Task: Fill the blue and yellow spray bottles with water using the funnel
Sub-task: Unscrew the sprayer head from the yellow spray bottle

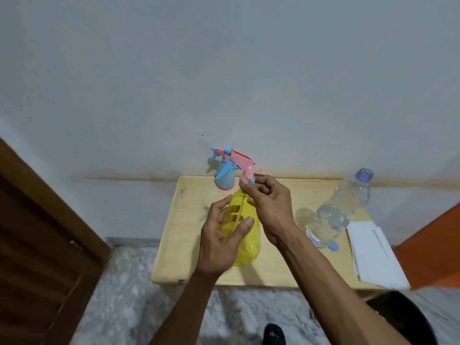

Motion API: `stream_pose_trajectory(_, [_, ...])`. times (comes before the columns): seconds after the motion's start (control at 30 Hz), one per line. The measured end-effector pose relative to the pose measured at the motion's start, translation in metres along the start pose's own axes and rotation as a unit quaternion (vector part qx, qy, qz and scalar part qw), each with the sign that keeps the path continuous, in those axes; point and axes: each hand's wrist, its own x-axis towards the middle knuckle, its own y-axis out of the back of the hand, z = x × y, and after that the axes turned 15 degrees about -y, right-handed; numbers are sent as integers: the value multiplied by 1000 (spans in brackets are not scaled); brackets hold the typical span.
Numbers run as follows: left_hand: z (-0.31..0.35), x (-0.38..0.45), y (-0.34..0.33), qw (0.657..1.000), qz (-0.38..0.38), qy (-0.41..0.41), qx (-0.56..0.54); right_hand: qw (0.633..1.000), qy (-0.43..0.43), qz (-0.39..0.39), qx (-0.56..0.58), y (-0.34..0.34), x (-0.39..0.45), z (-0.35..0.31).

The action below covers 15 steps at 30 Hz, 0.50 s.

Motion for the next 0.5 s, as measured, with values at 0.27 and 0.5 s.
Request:
stream_pose_trajectory(0.27, [14, -4, -3, 1000, -11, 17, -24, 1000, 13, -15, 11, 3, -17, -9])
stream_pose_trajectory(0.5, [18, -8, -2, 999, -1, 16, -29, 999, 29, -16, 29, 3, -22, -4])
